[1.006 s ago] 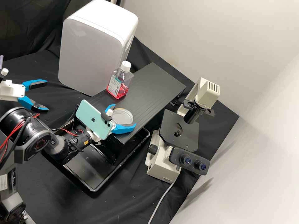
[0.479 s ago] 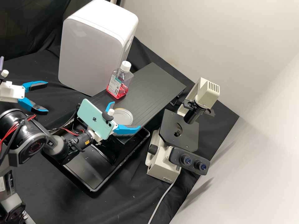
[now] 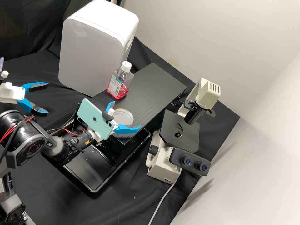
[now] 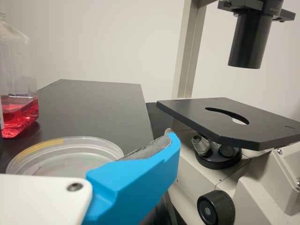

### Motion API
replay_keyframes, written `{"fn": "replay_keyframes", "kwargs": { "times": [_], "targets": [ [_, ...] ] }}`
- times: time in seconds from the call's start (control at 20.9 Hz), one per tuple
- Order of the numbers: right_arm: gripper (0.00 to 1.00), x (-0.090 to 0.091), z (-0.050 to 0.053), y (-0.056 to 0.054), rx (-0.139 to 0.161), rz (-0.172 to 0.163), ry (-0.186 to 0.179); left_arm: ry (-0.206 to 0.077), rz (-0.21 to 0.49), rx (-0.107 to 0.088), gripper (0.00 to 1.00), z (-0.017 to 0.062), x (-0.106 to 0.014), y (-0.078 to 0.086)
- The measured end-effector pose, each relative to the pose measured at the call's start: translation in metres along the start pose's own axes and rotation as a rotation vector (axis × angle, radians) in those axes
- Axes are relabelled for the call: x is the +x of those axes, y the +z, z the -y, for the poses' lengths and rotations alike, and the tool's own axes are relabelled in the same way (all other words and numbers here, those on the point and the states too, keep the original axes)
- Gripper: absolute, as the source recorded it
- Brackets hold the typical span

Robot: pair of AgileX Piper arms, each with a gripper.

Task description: Remove the lid from the petri dish

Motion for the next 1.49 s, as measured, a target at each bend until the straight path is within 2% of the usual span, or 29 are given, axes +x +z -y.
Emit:
{"fn": "replay_keyframes", "kwargs": {
  "times": [0.29,1.49],
  "targets": [
    [0.00,0.0000,0.0000,0.0000,0.000,0.000,0.000,-0.002,0.006,0.005,1.00,0.0004,-0.0001,0.0014],
    [0.00,0.0001,0.0005,0.0004,0.005,0.002,-0.002,-0.003,0.011,0.003,1.00,0.0012,-0.0003,0.0041]
  ]
}}
